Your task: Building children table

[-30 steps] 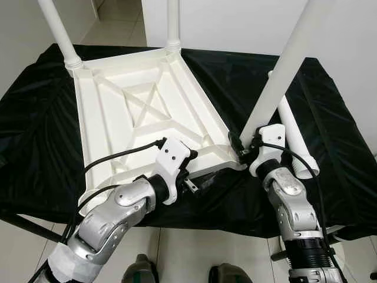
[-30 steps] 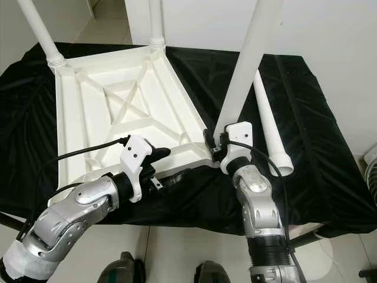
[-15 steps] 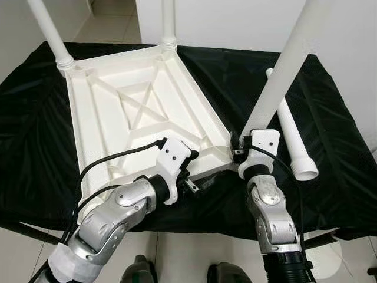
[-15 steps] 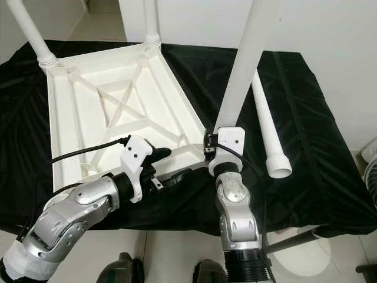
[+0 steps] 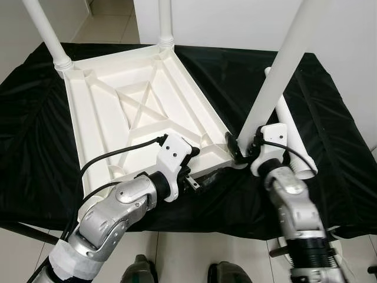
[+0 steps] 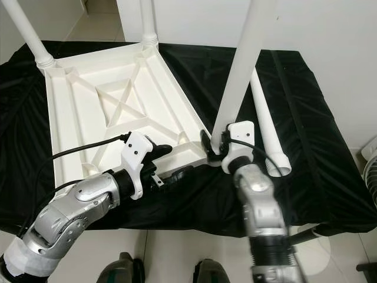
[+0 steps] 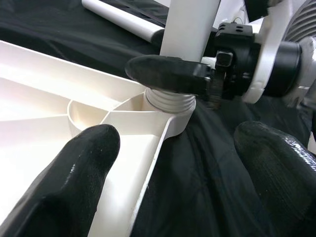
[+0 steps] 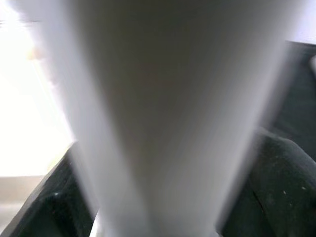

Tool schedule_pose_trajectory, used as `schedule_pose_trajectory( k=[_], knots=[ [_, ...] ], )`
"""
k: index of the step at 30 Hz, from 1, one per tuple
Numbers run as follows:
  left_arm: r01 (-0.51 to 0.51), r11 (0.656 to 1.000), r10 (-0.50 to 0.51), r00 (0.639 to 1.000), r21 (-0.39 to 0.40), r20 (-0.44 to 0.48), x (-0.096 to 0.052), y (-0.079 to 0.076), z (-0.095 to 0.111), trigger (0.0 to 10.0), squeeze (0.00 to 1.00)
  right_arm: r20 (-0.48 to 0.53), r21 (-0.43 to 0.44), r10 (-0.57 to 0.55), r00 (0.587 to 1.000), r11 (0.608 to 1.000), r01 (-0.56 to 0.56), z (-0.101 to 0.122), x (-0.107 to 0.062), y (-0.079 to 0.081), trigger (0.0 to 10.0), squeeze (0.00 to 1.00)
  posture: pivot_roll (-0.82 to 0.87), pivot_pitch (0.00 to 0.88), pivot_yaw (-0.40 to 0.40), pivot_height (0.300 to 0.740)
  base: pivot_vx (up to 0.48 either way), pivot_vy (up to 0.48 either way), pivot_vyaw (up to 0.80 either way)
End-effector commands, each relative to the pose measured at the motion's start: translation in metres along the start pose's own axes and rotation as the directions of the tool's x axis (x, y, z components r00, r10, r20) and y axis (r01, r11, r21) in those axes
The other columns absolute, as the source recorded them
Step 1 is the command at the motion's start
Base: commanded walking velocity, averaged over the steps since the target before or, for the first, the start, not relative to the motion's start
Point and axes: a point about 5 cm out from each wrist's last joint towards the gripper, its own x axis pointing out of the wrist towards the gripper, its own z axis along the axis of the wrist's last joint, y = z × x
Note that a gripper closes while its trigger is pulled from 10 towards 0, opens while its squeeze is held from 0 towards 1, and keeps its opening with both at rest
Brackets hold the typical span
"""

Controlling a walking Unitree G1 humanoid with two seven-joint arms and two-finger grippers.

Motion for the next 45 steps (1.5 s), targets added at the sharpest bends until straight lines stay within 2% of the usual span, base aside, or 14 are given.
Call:
schedule_pose_trajectory(
  k=[1,2,4,5,12,13,25,32,33,38,40,43,44,45],
  knots=[
    [0.071,0.997,-0.071,0.997,0.001,-0.014,0.000,-0.002,-0.002,10.0,0.00,0.009,0.011,0.076,0.997,0.997,-0.076,-0.001,0.003,0.007,10.0,0.00,0.00,0.069,0.027,0.740,0.000,0.000,0.00],
    [0.073,0.997,-0.073,0.997,0.001,-0.016,0.000,-0.003,-0.003,10.0,0.00,0.007,0.000,0.145,0.989,0.989,-0.145,0.000,0.004,0.007,10.0,0.00,0.00,0.071,0.026,0.740,0.000,0.000,0.00],
    [0.073,0.997,-0.073,0.997,0.001,-0.016,0.000,-0.003,-0.003,10.0,0.00,0.007,0.000,0.145,0.989,0.989,-0.145,0.000,0.004,0.007,10.0,0.00,0.00,0.071,0.026,0.740,0.000,0.000,0.00],
    [0.074,0.997,-0.074,0.997,0.002,-0.019,0.000,-0.003,-0.003,10.0,0.00,0.007,-0.023,0.200,0.980,0.980,-0.200,0.001,0.006,0.008,10.0,0.00,0.00,0.078,0.024,0.740,0.000,0.000,0.00],
    [0.078,0.997,-0.078,0.997,0.004,-0.019,0.001,-0.003,-0.002,10.0,0.00,-0.001,-0.060,0.274,0.962,0.960,-0.273,0.002,0.011,0.008,10.0,0.00,0.00,0.086,0.021,0.740,0.000,0.000,0.00],
    [0.094,0.996,-0.094,0.995,0.013,-0.018,0.005,-0.003,-0.001,10.0,0.00,-0.019,-0.079,0.309,0.951,0.948,-0.309,-0.001,0.012,0.006,0.0,0.00,0.01,0.109,0.002,0.740,0.000,0.000,0.00],
    [0.122,0.992,-0.122,0.992,0.018,0.008,0.014,-0.012,0.006,10.0,0.00,-0.010,-0.029,0.303,0.953,0.953,-0.303,-0.006,0.009,0.011,0.0,0.00,0.01,0.140,-0.025,0.740,0.000,0.000,0.00],
    [0.095,0.995,-0.096,0.995,0.019,0.011,0.019,-0.013,0.002,10.0,0.00,0.043,0.031,0.139,0.989,0.990,-0.141,-0.006,0.008,0.012,0.0,0.00,0.01,0.120,-0.005,0.740,0.000,0.000,0.00],
    [0.089,0.995,-0.090,0.996,0.035,0.023,0.017,-0.011,0.002,10.0,0.00,0.048,0.045,0.058,0.997,0.997,-0.060,-0.009,0.006,0.013,0.0,0.00,0.00,0.115,0.014,0.740,0.000,0.000,0.00],
    [0.093,0.994,-0.094,0.995,0.055,0.021,0.015,-0.007,0.003,10.0,0.00,0.055,0.076,-0.082,0.995,0.994,0.078,-0.013,-0.002,0.016,0.0,0.00,-0.01,0.098,0.037,0.740,0.000,0.000,0.00],
    [0.093,0.994,-0.094,0.995,0.055,0.021,0.015,-0.007,0.003,10.0,0.00,0.055,0.076,-0.082,0.995,0.994,0.078,-0.013,-0.002,0.016,0.0,0.00,-0.01,0.098,0.037,0.740,0.000,0.000,0.00],
    [0.089,0.994,-0.090,0.996,0.058,0.010,0.014,0.000,0.003,10.0,0.00,0.013,0.082,-0.287,0.958,0.955,0.285,-0.013,-0.008,0.017,0.0,0.00,-0.04,0.103,0.056,0.740,0.000,0.000,0.00],
    [0.089,0.994,-0.090,0.996,0.058,0.010,0.014,0.000,0.003,10.0,0.00,0.013,0.082,-0.287,0.958,0.955,0.285,-0.013,-0.008,0.017,0.0,0.00,-0.04,0.103,0.056,0.740,0.000,0.000,0.00],
    [0.088,0.995,-0.088,0.996,0.057,0.009,0.015,0.002,0.003,10.0,0.00,0.002,0.070,-0.360,0.933,0.931,0.359,-0.012,-0.011,0.016,0.0,0.00,-0.04,0.104,0.058,0.740,0.000,0.000,0.00]
  ],
)
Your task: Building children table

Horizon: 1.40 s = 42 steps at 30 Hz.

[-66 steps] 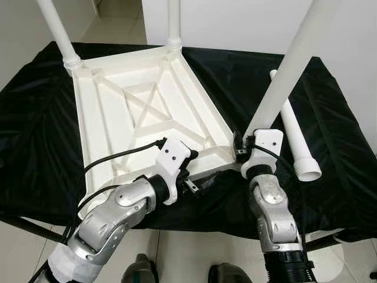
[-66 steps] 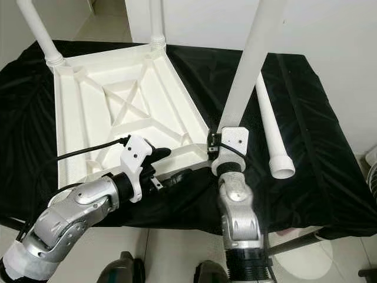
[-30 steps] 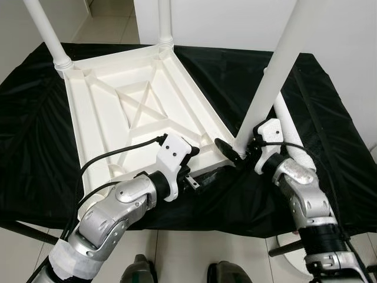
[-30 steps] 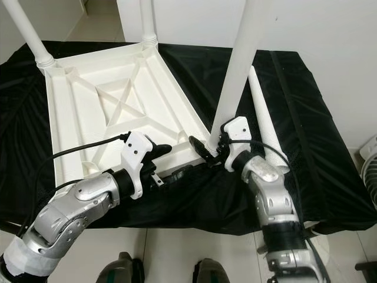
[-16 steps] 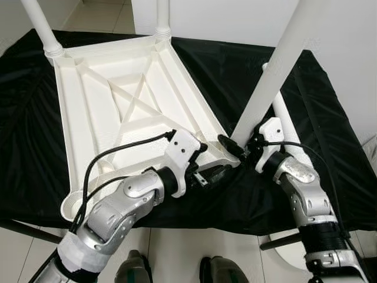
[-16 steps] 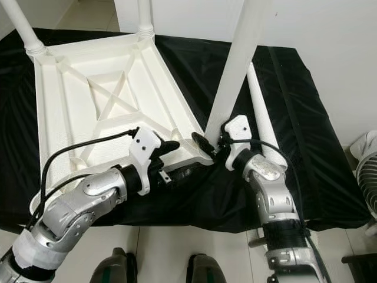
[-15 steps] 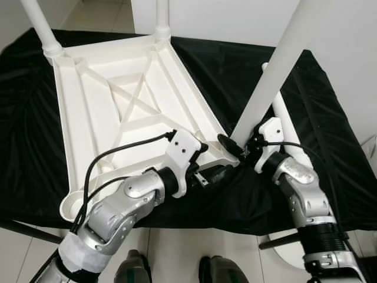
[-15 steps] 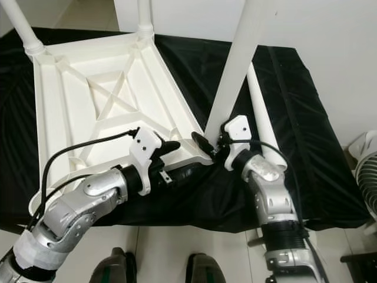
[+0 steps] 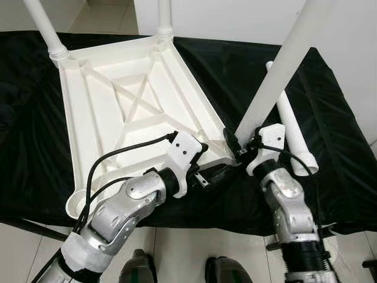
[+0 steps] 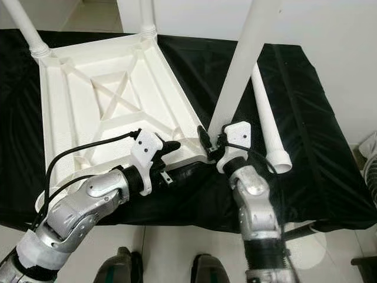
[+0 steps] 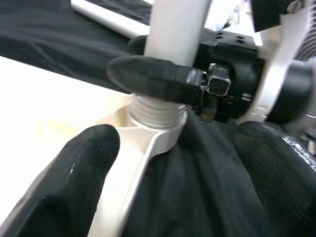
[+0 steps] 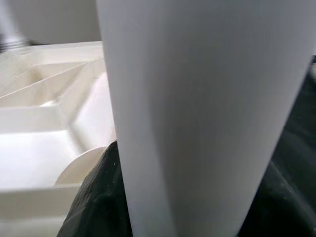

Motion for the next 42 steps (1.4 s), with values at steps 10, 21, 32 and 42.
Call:
schedule_pose_trajectory(
  k=[10,21,32,42],
  knots=[
    [0.057,0.998,-0.057,0.998,0.017,0.008,0.000,0.000,0.000,10.0,0.00,-0.112,-0.100,-0.354,0.928,0.934,0.344,-0.016,-0.011,-0.011,0.0,0.00,-0.01,0.095,0.042,0.740,0.000,0.000,0.00],
    [0.044,0.999,-0.044,0.999,-0.007,0.013,0.000,-0.004,-0.006,10.0,0.00,-0.152,-0.125,-0.412,0.898,0.910,0.396,-0.019,-0.008,-0.012,10.0,0.00,-0.02,0.074,0.021,0.740,0.000,0.000,0.00],
    [0.030,0.999,-0.030,0.999,0.011,0.041,0.002,0.000,-0.002,10.0,0.00,-0.081,-0.055,-0.091,0.993,0.995,0.086,-0.004,0.008,-0.019,10.0,0.76,0.00,0.035,0.001,0.740,0.000,0.000,0.00],
    [0.049,0.999,-0.049,0.998,-0.014,0.040,0.001,-0.001,-0.001,10.0,0.00,-0.117,-0.103,0.340,0.933,0.931,-0.351,-0.002,0.006,-0.030,10.0,0.00,-0.01,0.063,0.012,0.740,0.000,0.000,0.00]
  ],
)
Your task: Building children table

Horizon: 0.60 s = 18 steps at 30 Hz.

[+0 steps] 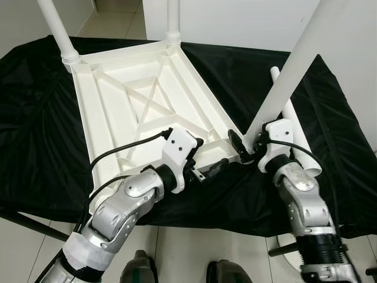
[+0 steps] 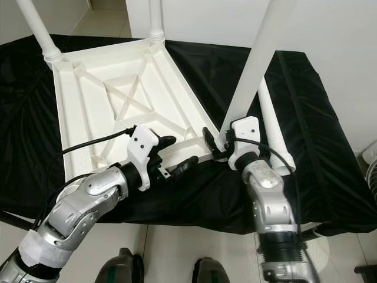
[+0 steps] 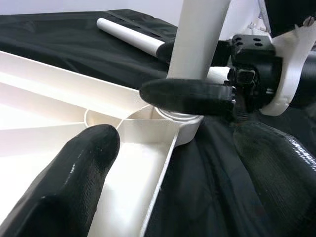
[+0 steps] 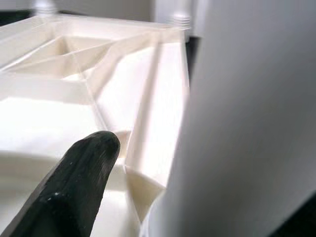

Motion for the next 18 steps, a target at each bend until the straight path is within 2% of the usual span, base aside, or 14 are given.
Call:
schedule_pose_trajectory(
  k=[1,4,5,6,11,18],
  knots=[
    [0.088,0.996,-0.088,0.996,-0.010,-0.012,0.001,-0.004,-0.001,10.0,0.00,-0.004,0.014,0.091,0.996,0.996,-0.091,-0.004,0.001,0.004,10.0,0.00,-0.01,0.063,0.012,0.740,0.000,0.000,0.00],
    [0.089,0.996,-0.089,0.996,-0.011,-0.013,0.001,-0.004,-0.001,10.0,0.00,-0.007,0.013,0.126,0.992,0.992,-0.126,-0.005,0.001,0.003,10.0,0.00,-0.01,0.064,0.014,0.740,0.000,0.000,0.00],
    [0.090,0.996,-0.091,0.996,-0.012,-0.015,0.001,-0.004,-0.001,10.0,0.00,-0.020,0.011,0.153,0.988,0.988,-0.153,-0.008,0.003,0.002,1.8,0.00,-0.01,0.061,0.009,0.740,0.000,0.000,0.00],
    [0.093,0.996,-0.093,0.996,-0.014,-0.017,0.001,-0.005,-0.002,10.0,0.00,-0.032,0.007,0.180,0.983,0.984,-0.180,-0.012,0.003,0.001,0.0,0.00,0.00,0.059,0.003,0.740,0.000,0.000,0.00],
    [0.090,0.996,-0.090,0.996,-0.013,-0.018,0.002,-0.006,-0.003,10.0,0.00,-0.064,0.028,0.224,0.973,0.975,-0.222,-0.022,0.003,0.003,0.0,0.00,0.00,0.050,-0.007,0.740,0.000,0.000,0.00],
    [0.075,0.997,-0.075,0.997,-0.011,-0.007,0.004,-0.006,-0.002,10.0,0.00,-0.040,0.087,0.163,0.986,0.983,-0.159,-0.027,0.007,0.012,0.0,0.00,0.02,0.043,-0.023,0.740,0.000,0.000,0.00]
  ],
)
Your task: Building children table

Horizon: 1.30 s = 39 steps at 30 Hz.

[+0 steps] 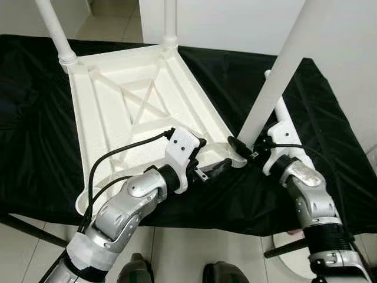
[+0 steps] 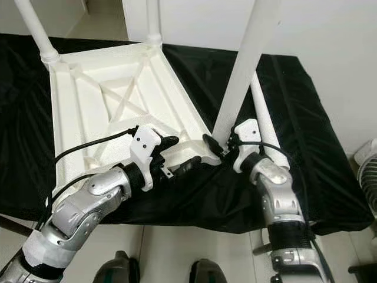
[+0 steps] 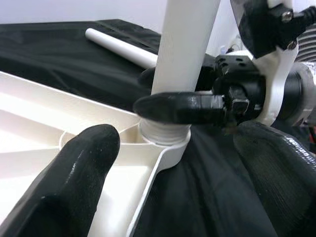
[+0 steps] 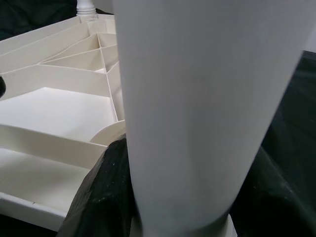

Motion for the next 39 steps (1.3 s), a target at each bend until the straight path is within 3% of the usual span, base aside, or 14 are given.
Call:
schedule_pose_trajectory(
  k=[1,4,8,14,15,16,20,28,29,32,33,38,39],
  knots=[
    [0.067,0.998,-0.067,0.998,0.004,-0.019,0.000,-0.002,-0.003,10.0,0.00,-0.040,0.034,0.017,0.999,0.999,-0.015,-0.012,0.003,0.011,0.0,0.00,0.02,0.043,-0.023,0.740,0.000,0.000,0.00],
    [0.066,0.998,-0.065,0.998,0.006,-0.020,-0.001,-0.002,-0.003,10.0,0.00,-0.035,0.038,0.000,0.999,0.999,0.002,-0.012,0.003,0.013,0.0,0.00,0.02,0.041,-0.024,0.740,0.000,0.000,0.00],
    [0.064,0.998,-0.064,0.998,0.006,-0.025,-0.003,-0.003,-0.005,10.0,0.00,-0.007,0.085,-0.216,0.976,0.973,0.216,-0.007,0.010,0.022,0.0,0.00,0.01,0.037,-0.019,0.740,0.000,0.000,0.00],
    [0.069,0.998,-0.069,0.997,0.003,-0.027,-0.003,-0.003,-0.006,10.0,0.00,-0.025,0.086,-0.359,0.933,0.929,0.360,-0.006,0.011,0.021,0.0,0.00,0.01,0.035,-0.019,0.740,0.000,0.000,0.00],
    [0.072,0.997,-0.072,0.997,0.002,-0.029,-0.002,-0.004,-0.006,10.0,0.00,-0.040,0.073,-0.442,0.896,0.893,0.444,-0.006,0.011,0.023,0.0,0.00,0.01,0.035,-0.017,0.740,0.000,0.000,0.00],
    [0.072,0.997,-0.072,0.997,0.002,-0.029,-0.002,-0.004,-0.006,10.0,0.00,-0.040,0.073,-0.442,0.896,0.893,0.444,-0.006,0.011,0.023,0.0,0.00,0.01,0.035,-0.017,0.740,0.000,0.000,0.00],
    [0.075,0.997,-0.075,0.997,0.002,-0.029,-0.002,-0.005,-0.007,10.0,0.00,-0.058,0.066,-0.608,0.792,0.789,0.611,-0.005,0.013,0.036,0.0,0.00,0.00,0.031,-0.014,0.740,0.000,0.000,0.00],
    [0.073,0.997,-0.073,0.997,0.001,-0.026,-0.002,-0.002,-0.005,10.0,0.00,-0.045,0.077,-0.608,0.793,0.789,0.610,-0.001,0.019,0.043,0.0,0.00,0.00,0.047,-0.001,0.740,0.000,0.000,0.00],
    [0.073,0.997,-0.072,0.997,0.002,-0.027,-0.002,-0.001,-0.004,10.0,0.00,-0.051,0.082,-0.595,0.802,0.798,0.597,-0.001,0.019,0.040,10.0,0.00,0.00,0.049,0.005,0.740,0.000,0.000,0.00],
    [0.073,0.997,-0.073,0.997,0.002,-0.028,-0.002,-0.001,-0.004,10.0,0.00,-0.047,0.082,-0.585,0.810,0.806,0.586,-0.001,0.018,0.038,10.0,0.00,0.00,0.050,0.006,0.740,0.000,0.000,0.00],
    [0.075,0.997,-0.075,0.997,0.002,-0.030,-0.003,-0.002,-0.004,10.0,0.00,-0.041,0.085,-0.569,0.821,0.817,0.570,-0.001,0.017,0.033,10.0,1.00,0.00,0.053,0.011,0.740,0.000,0.000,0.00],
    [0.078,0.997,-0.078,0.996,0.001,-0.032,-0.003,-0.002,-0.004,10.0,0.00,-0.029,0.084,-0.550,0.835,0.831,0.550,0.000,0.016,0.029,10.0,1.00,0.00,0.054,0.012,0.740,0.000,0.000,0.00],
    [0.079,0.997,-0.079,0.996,-0.001,-0.033,-0.004,-0.002,-0.004,10.0,0.00,-0.024,0.074,-0.522,0.853,0.850,0.522,0.002,0.017,0.028,10.0,1.00,0.00,0.056,0.014,0.740,0.000,0.000,0.00]
  ],
)
